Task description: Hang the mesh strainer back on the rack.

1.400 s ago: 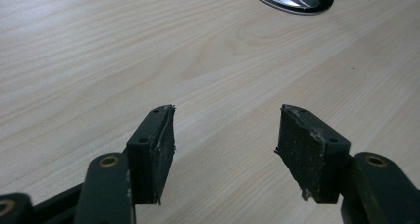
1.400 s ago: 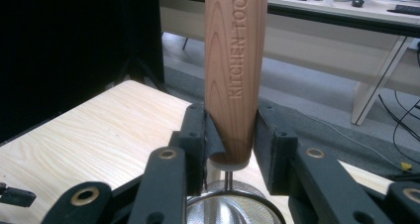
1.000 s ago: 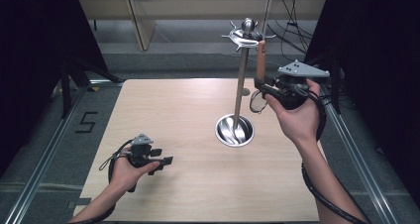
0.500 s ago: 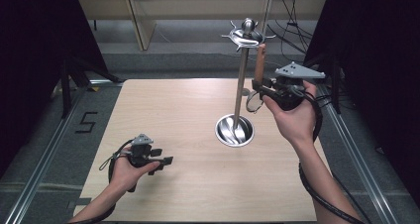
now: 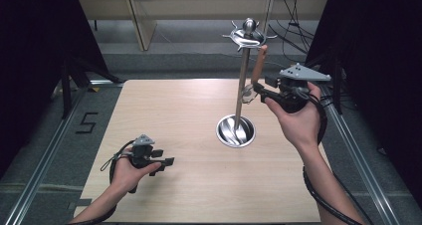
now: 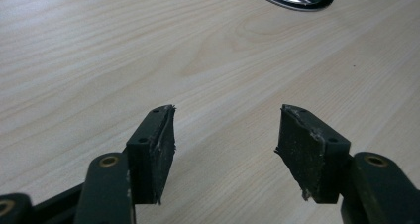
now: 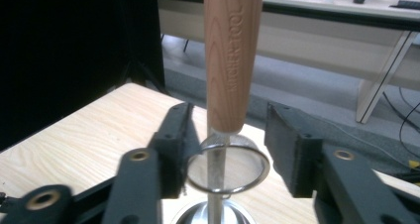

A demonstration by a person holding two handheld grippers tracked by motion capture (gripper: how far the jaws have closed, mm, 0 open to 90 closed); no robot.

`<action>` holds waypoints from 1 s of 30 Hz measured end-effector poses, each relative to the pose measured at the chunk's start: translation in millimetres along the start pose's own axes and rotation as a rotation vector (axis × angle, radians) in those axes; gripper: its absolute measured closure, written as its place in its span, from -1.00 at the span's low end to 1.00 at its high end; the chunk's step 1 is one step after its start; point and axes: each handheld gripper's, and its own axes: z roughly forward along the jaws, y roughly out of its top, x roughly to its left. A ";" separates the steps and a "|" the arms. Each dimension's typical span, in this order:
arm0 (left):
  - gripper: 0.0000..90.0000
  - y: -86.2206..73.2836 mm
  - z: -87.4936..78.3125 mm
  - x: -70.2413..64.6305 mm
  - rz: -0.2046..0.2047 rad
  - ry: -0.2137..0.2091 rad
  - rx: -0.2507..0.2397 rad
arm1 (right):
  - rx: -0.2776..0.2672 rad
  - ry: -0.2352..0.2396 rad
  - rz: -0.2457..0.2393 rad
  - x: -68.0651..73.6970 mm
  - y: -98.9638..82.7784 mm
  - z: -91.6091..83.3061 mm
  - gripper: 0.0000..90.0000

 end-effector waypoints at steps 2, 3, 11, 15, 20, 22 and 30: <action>-0.15 -0.1 -0.1 -0.1 -0.001 0.003 0.000 | 0.003 0.002 0.020 0.8 -1.5 -4.0 0.07; -0.15 -0.1 -0.1 -0.1 -0.001 0.003 0.000 | 0.003 0.002 0.020 0.8 -1.5 -4.0 0.07; -0.15 -0.1 0.4 -0.5 -0.014 0.004 -0.007 | -0.001 -0.020 0.028 -5.5 -15.7 -18.4 -0.07; -0.15 -0.2 1.2 0.9 -0.010 -0.004 -0.012 | 0.020 -0.025 0.038 -9.8 -26.2 -25.6 -0.09; -0.15 0.4 -0.5 0.8 -0.009 -0.003 -0.011 | 0.030 -0.037 0.062 -18.1 -43.6 -32.9 -0.09; -0.15 0.2 -1.0 0.5 -0.011 0.010 -0.009 | 0.045 -0.048 0.079 -18.2 -46.1 -35.3 -0.09; -0.14 0.2 -0.6 0.9 -0.014 0.004 -0.015 | 0.084 -0.065 0.114 -31.4 -71.4 -39.7 -0.09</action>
